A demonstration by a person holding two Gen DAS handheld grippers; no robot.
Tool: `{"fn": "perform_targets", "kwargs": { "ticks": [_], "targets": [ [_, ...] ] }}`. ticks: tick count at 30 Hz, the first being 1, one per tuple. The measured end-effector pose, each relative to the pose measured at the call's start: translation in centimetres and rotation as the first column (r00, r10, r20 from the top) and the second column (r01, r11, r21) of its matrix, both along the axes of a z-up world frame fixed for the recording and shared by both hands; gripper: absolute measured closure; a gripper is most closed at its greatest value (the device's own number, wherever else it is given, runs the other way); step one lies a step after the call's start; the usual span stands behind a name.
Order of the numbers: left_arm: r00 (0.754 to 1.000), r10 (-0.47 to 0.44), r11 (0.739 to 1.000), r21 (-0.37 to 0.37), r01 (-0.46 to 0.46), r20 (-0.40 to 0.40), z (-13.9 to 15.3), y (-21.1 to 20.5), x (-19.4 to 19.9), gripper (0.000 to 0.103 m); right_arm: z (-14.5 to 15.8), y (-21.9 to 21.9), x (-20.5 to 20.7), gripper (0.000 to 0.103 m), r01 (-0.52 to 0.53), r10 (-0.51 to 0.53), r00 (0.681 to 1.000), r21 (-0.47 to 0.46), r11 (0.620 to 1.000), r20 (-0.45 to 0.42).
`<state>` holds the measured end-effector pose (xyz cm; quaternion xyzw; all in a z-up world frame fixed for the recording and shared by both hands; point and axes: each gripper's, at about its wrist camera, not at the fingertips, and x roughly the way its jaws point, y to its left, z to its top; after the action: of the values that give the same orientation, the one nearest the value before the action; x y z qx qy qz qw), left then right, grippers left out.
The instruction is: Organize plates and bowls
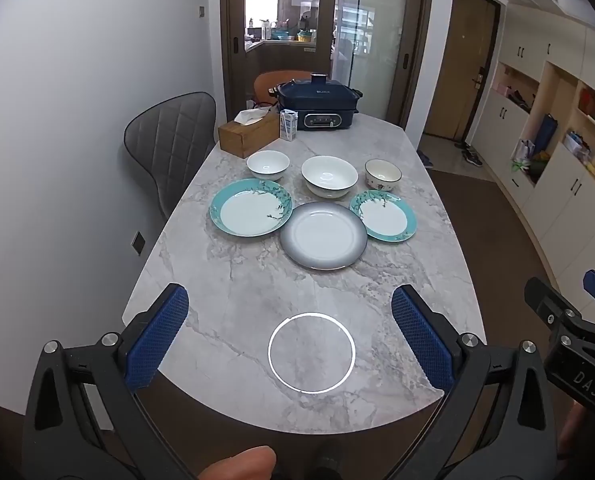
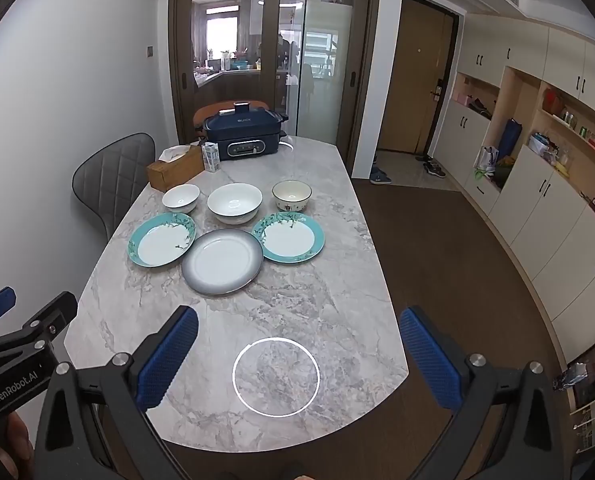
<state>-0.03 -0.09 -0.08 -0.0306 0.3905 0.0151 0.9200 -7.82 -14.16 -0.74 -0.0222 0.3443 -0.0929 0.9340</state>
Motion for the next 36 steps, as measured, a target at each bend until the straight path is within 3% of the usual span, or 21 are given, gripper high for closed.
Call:
{"fn": "perform_targets", "kwargs": {
  "ticks": [36],
  "targets": [
    [1.000, 0.002, 1.000, 0.000, -0.002, -0.007, -1.4, -0.2, 0.3, 0.000, -0.6, 0.1, 0.4, 0.000, -0.003, 0.003, 1.000, 0.004, 1.000, -0.009]
  ]
}}
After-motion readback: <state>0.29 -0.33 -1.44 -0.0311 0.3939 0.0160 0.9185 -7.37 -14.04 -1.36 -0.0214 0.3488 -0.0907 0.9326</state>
